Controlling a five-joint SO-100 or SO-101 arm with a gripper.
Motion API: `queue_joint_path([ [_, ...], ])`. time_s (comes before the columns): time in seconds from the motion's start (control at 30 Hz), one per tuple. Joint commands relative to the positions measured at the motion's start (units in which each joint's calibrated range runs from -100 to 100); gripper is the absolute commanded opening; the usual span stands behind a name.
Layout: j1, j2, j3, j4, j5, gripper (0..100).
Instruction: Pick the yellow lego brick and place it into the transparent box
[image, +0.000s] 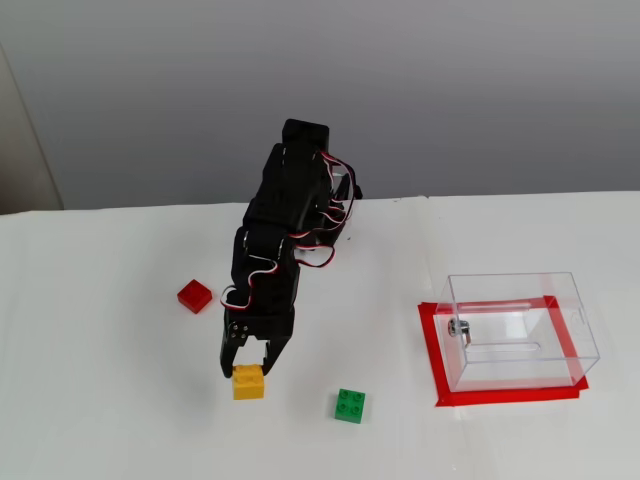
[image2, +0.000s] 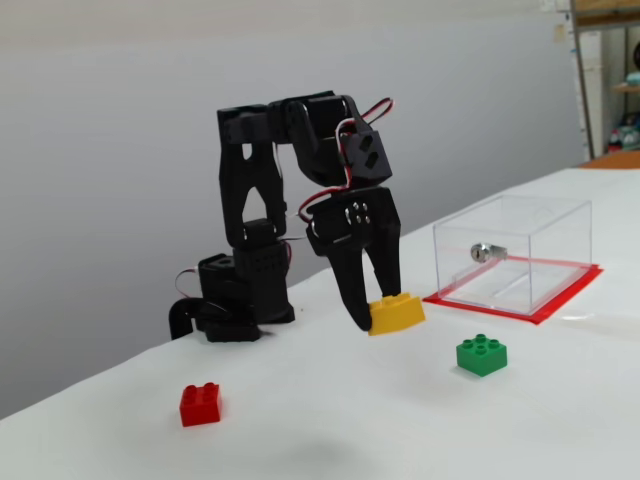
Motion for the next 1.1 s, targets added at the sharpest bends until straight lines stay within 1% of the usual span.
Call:
queue_joint_path([
  [0.0,-3.09,-6.70,-0.18,0.29,-0.01,13],
  [0.6,-22.31,-23.33,-0.09,0.38,0.04,13],
  [1.07,-39.24,-27.48,-0.18,0.38,0.09,13],
])
